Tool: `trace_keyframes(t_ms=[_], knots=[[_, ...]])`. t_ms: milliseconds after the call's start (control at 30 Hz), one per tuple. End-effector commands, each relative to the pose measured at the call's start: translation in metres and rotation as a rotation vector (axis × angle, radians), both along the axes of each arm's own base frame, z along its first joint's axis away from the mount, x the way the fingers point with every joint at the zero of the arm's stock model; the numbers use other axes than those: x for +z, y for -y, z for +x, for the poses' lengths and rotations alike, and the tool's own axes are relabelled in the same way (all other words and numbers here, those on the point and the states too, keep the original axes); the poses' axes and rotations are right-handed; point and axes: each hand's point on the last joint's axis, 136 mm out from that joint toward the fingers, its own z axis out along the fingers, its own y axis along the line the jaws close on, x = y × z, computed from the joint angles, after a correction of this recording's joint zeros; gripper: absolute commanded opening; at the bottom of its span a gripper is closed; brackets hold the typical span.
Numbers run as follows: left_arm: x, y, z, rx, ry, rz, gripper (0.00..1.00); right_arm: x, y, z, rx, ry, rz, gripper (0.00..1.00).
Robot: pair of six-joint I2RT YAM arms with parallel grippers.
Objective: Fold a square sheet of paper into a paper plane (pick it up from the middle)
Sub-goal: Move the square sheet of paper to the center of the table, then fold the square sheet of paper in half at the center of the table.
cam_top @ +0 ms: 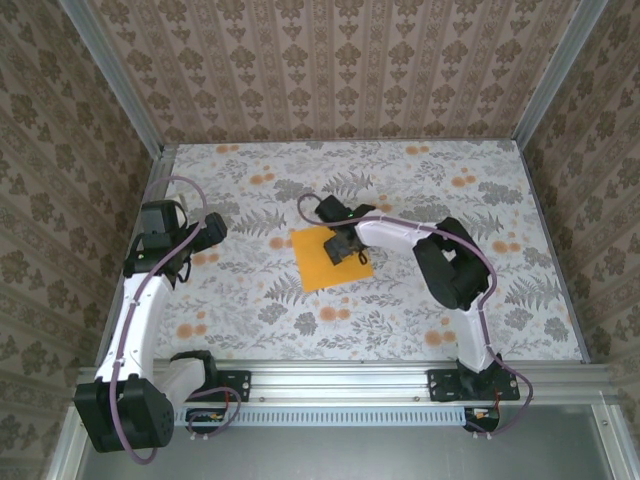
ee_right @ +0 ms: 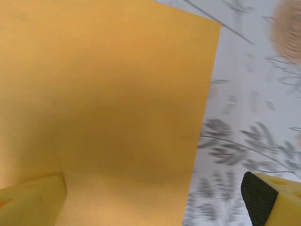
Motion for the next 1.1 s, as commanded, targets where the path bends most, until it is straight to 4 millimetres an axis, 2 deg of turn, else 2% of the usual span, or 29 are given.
trace_keyframes(t_ms=[0, 67, 133, 200, 300, 400, 533, 1067], knots=[[-0.003, 0.000, -0.004, -0.007, -0.012, -0.004, 1.00, -0.024, 0.052, -0.022, 0.015, -0.128, -0.181, 1.00], [-0.003, 0.000, -0.003, -0.008, -0.012, -0.006, 1.00, -0.010, 0.056, -0.014, 0.005, -0.099, -0.177, 1.00], [-0.004, 0.000, -0.003, -0.008, -0.015, -0.006, 1.00, 0.014, 0.050, -0.006, -0.005, -0.054, -0.133, 1.00], [-0.005, 0.001, -0.003, -0.010, -0.019, -0.009, 1.00, 0.042, 0.035, -0.003, -0.028, -0.027, -0.027, 1.00], [-0.006, 0.000, -0.003, -0.002, -0.020, -0.012, 1.00, 0.059, 0.015, -0.005, -0.093, -0.036, 0.113, 1.00], [-0.007, 0.000, -0.002, 0.005, -0.023, -0.023, 1.00, 0.052, -0.004, -0.010, -0.144, -0.115, 0.215, 1.00], [-0.009, 0.001, -0.002, -0.001, -0.035, -0.024, 1.00, 0.036, -0.021, -0.010, -0.166, -0.193, 0.257, 1.00], [-0.013, 0.002, -0.003, -0.009, -0.045, -0.028, 1.00, 0.000, -0.028, -0.009, -0.192, -0.273, 0.183, 1.00]])
